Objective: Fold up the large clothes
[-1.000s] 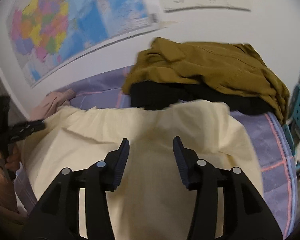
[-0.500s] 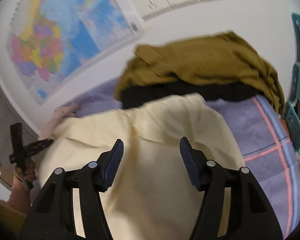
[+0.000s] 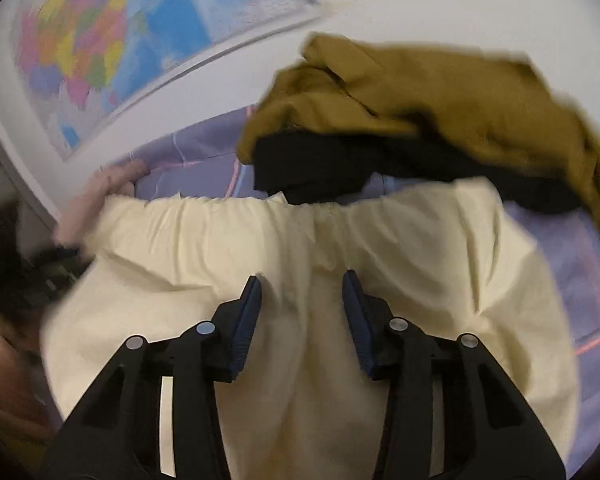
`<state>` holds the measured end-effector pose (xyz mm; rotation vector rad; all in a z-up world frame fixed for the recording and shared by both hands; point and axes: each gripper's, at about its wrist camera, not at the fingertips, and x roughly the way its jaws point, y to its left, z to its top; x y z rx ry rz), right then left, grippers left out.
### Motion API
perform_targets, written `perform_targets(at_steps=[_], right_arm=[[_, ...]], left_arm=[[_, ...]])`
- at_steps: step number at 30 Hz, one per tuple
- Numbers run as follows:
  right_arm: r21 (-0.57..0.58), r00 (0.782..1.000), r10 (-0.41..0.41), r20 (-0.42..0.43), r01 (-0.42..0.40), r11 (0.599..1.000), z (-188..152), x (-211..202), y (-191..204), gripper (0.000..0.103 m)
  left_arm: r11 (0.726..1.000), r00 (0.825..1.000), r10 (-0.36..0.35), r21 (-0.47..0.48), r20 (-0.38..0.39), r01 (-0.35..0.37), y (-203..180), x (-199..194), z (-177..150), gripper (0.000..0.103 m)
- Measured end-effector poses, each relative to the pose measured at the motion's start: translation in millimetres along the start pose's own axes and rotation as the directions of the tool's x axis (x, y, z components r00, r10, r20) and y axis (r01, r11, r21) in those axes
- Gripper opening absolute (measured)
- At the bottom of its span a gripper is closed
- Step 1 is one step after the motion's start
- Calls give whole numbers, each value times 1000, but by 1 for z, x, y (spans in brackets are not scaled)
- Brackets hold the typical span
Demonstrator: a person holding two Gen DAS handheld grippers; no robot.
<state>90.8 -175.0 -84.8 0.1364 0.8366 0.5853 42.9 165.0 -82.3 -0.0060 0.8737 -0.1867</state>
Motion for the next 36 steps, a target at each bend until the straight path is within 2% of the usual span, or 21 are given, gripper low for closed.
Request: perform_targets(at_steps=[2, 5, 8, 13, 17, 19, 21, 25, 26, 29, 31, 33, 36], right_arm=[[4, 1000, -5, 13, 5, 1000, -1, -9, -1, 39], [1, 998, -24, 52, 24, 1000, -5, -30, 3, 47], [-7, 995, 5, 99, -4, 1000, -17, -61, 7, 48], [-48, 992, 63, 111, -58, 997, -43, -92, 26, 48], [-60, 998, 42, 38, -40, 997, -64, -76, 35, 46], [-10, 1000, 14, -10, -14, 1000, -74, -59, 25, 39], [37, 1000, 25, -12, -24, 999, -79, -52, 16, 35], [46, 1000, 4, 6, -4, 999, -79, -64, 23, 40], [38, 999, 17, 32, -18, 999, -78, -73, 29, 39], [-61, 993, 79, 89, -74, 995, -78, -94, 61, 44], [-134, 989, 129, 67, -119, 984, -80, -92, 89, 44], [-174, 991, 134, 25, -128, 976, -85, -78, 105, 45], [-211, 994, 105, -43, -111, 971, -99, -47, 116, 47]], left_arm=[[1000, 1000, 3, 1, 9, -3, 0, -3, -2, 57], [1000, 1000, 16, 2, 18, -16, -2, -13, -4, 57], [1000, 999, 11, 10, 39, -12, -6, -31, -11, 57], [999, 996, -33, 30, 78, 31, -11, -57, -28, 61], [999, 999, -31, 28, 37, 30, -13, -45, -49, 61], [999, 999, -42, -4, 19, 42, -7, -34, -55, 61], [998, 999, -52, -30, 16, 53, -3, -29, -57, 61], [1000, 1000, -16, -23, 22, 17, -9, -40, -58, 58], [999, 999, -28, -18, 40, 29, -11, -48, -59, 58], [997, 992, -77, 28, 97, 74, -24, -73, -61, 59], [989, 983, -138, 78, 125, 129, -40, -84, -62, 61], [978, 977, -176, 130, 117, 160, -58, -82, -65, 61], [974, 981, -183, 147, 64, 172, -70, -59, -73, 64]])
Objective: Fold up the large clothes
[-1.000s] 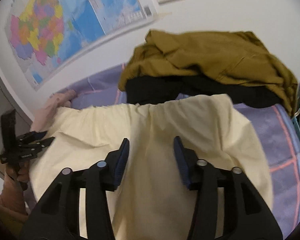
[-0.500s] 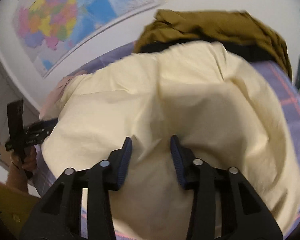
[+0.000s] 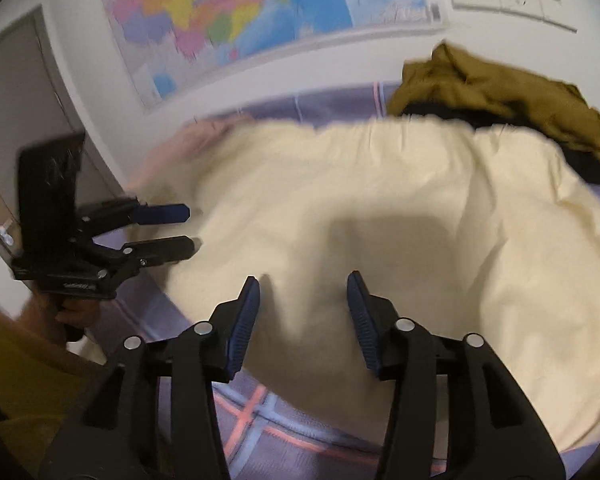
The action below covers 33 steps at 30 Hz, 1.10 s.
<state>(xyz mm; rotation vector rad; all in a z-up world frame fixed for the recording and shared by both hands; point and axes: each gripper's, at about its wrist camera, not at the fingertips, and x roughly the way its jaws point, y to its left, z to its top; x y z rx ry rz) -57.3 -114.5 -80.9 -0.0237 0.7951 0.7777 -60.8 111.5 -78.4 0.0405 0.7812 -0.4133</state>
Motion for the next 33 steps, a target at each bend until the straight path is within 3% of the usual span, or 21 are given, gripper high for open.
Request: perform_targets(at_steps=[2, 3, 6, 10, 14, 17, 19, 23, 28, 33], right_arm=[[1, 1000, -2, 1, 2, 1000, -5, 7, -4, 45], [9, 1000, 5, 6, -5, 1000, -5, 6, -6, 43], [12, 1000, -1, 2, 1, 1000, -1, -4, -6, 42], [112, 992, -71, 107, 59, 992, -10, -55, -34, 43], [310, 977, -163, 136, 115, 944, -34, -94, -91, 45], [400, 967, -245, 74, 196, 895, -53, -94, -131, 36], [471, 976, -186, 111, 113, 875, -62, -95, -144, 36], [423, 968, -235, 86, 178, 888, -57, -102, -126, 44], [384, 974, -195, 112, 138, 913, -59, -116, -101, 52], [378, 978, -175, 114, 120, 918, -59, -114, -94, 53]], left_arm=[[999, 1000, -20, -36, -15, 19, 8, 10, -4, 73], [997, 999, -46, -63, -8, 45, 15, 14, -6, 74], [995, 999, -29, -93, -16, 27, 19, 11, -6, 73], [996, 999, -8, -91, 39, 12, 21, -15, -12, 73], [990, 995, 30, -140, 91, -17, 45, -37, -19, 73], [978, 995, 84, -193, 48, -73, 67, -30, -30, 69], [972, 998, 44, -233, 46, -32, 78, -26, -35, 67], [971, 996, 74, -230, 59, -59, 72, -38, -35, 67], [968, 996, 31, -250, 87, -8, 72, -69, -50, 68], [933, 996, -30, -355, 84, 58, 89, -89, -77, 69]])
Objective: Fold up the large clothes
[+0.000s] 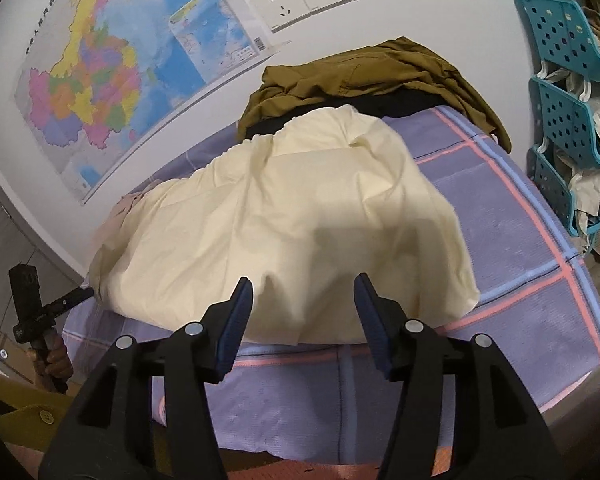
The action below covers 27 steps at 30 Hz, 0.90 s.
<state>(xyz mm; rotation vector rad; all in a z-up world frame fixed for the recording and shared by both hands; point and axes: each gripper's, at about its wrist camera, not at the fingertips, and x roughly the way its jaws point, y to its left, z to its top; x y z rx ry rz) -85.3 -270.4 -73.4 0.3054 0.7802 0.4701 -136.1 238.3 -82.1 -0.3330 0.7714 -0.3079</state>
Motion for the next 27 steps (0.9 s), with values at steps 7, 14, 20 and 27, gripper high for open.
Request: perform_targets(at_steps=[7, 14, 20, 27], right_arm=[[-3, 999, 41, -17, -41, 999, -7, 7, 9, 58], [11, 997, 68, -26, -68, 998, -20, -2, 9, 60], [77, 993, 104, -59, -99, 992, -33, -7, 0, 62], [208, 992, 90, -88, -71, 976, -43, 3, -14, 65]], left_arm=[[991, 988, -88, -116, -125, 73, 3, 25, -24, 69], [958, 976, -196, -232, -99, 169, 5, 54, -9, 75], [919, 974, -222, -342, -31, 199, 19, 70, 7, 76], [935, 995, -102, -338, 20, 102, 8, 83, 23, 78]])
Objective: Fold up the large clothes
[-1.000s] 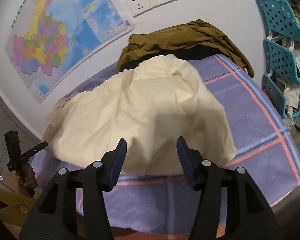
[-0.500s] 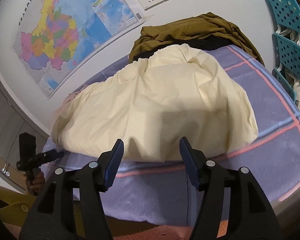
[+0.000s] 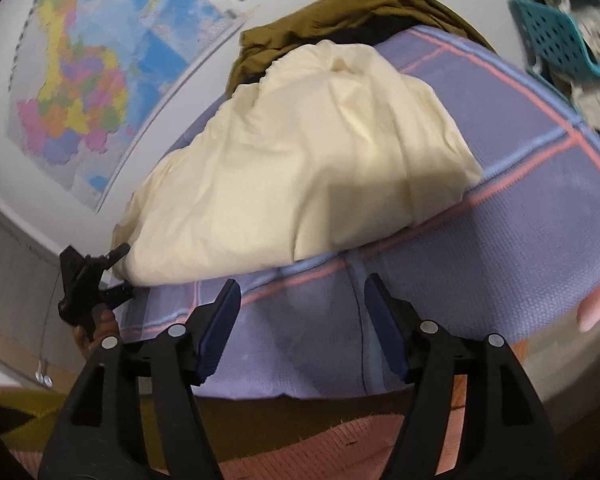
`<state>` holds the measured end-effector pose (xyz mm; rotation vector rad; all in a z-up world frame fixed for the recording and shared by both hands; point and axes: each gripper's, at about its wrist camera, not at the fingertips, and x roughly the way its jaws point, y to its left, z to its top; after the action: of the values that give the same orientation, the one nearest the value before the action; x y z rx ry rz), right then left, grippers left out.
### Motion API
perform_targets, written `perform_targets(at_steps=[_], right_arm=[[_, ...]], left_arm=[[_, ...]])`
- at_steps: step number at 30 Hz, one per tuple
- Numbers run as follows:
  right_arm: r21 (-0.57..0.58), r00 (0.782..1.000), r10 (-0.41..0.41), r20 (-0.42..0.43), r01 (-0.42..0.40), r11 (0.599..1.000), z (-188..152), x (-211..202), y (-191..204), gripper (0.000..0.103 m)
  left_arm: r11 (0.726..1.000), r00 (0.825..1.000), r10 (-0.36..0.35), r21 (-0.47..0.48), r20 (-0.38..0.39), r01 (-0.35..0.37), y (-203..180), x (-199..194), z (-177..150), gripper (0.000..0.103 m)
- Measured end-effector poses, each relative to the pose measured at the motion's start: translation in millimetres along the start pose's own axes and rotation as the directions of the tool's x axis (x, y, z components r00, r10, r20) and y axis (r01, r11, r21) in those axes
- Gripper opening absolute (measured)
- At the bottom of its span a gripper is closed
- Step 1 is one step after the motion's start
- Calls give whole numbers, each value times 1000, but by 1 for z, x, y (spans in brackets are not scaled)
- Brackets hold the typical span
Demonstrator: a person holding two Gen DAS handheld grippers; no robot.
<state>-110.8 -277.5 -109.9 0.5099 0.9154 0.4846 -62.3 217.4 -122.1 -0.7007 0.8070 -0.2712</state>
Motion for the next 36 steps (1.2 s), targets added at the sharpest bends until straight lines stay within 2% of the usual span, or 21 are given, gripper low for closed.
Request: perform_targets(at_steps=[3, 7, 12, 14, 16, 17, 20, 25, 28, 36], right_arm=[[35, 1000, -3, 22, 2, 999, 8, 7, 0, 67], [100, 997, 12, 77, -20, 995, 24, 22, -3, 79], [136, 990, -43, 132, 25, 990, 38, 37, 4, 80], [146, 983, -27, 181, 0, 989, 40, 35, 6, 80], [164, 986, -40, 160, 14, 986, 41, 37, 4, 82], [180, 990, -55, 133, 31, 983, 40, 39, 2, 80], [172, 988, -81, 128, 59, 983, 32, 34, 4, 80], [170, 985, -89, 149, 63, 983, 35, 45, 13, 90], [148, 982, -90, 169, 65, 987, 41, 54, 16, 90], [140, 981, -81, 175, 56, 989, 52, 68, 20, 90]], left_arm=[[1000, 1000, -10, 9, -17, 10, -2, 3, 4, 79], [1000, 999, -23, 3, -23, 23, -1, 6, 7, 80], [999, 999, 26, 45, -41, -24, -9, 14, 8, 80], [997, 998, 50, 61, -43, -48, -11, 14, 6, 79], [997, 997, 59, 57, -50, -56, -10, 14, 6, 79], [997, 997, 57, 52, -49, -54, -9, 14, 6, 79], [997, 997, 61, 45, -53, -58, -4, 17, 7, 80], [995, 995, 88, 50, -50, -86, -10, 22, 8, 81], [990, 991, 125, 74, -47, -121, -15, 24, 7, 81], [988, 990, 138, 78, -42, -134, -15, 25, 6, 81]])
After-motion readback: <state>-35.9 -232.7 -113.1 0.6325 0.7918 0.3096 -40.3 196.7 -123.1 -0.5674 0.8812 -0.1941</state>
